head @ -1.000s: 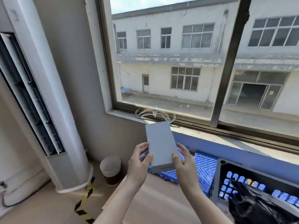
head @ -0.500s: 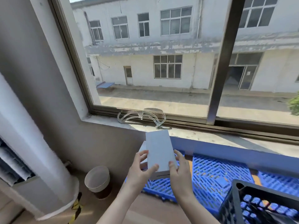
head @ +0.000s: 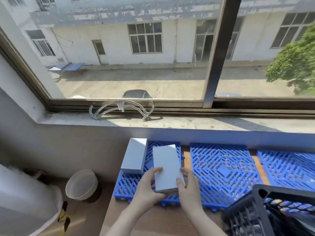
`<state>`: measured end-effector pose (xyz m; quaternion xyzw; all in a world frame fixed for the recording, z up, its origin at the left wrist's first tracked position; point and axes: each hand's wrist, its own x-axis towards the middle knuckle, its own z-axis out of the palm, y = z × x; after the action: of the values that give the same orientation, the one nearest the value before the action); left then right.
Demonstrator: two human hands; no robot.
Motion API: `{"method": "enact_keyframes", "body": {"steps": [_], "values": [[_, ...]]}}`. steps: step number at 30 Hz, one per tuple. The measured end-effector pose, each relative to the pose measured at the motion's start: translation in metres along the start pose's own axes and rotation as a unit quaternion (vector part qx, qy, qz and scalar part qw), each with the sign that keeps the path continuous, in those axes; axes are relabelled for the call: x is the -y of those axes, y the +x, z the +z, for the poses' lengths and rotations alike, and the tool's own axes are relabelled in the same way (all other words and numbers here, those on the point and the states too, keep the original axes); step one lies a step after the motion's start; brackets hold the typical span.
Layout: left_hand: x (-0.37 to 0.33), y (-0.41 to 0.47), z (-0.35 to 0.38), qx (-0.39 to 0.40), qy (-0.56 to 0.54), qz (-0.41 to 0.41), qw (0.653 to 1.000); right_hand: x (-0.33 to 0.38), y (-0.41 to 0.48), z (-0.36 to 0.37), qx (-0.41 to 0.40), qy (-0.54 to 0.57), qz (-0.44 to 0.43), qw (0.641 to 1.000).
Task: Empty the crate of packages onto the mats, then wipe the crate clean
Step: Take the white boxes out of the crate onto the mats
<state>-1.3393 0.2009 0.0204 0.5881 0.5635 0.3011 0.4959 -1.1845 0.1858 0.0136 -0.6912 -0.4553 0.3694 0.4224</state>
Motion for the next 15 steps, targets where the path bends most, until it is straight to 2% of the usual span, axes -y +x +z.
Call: {"method": "enact_keyframes", "body": {"steps": [6, 10, 15], "values": [[0.036, 0.040, -0.001, 0.033, 0.007, -0.025, 0.999, -0.029, 0.028, 0.031, 0.012, -0.035, 0.066, 0.997], [0.058, 0.061, -0.006, 0.053, 0.017, -0.030, 0.998, -0.042, 0.040, 0.051, -0.001, -0.044, 0.080, 0.996], [0.076, 0.080, -0.005, 0.060, 0.091, -0.004, 0.994, -0.050, 0.050, 0.064, -0.002, -0.049, 0.084, 0.995]]}}
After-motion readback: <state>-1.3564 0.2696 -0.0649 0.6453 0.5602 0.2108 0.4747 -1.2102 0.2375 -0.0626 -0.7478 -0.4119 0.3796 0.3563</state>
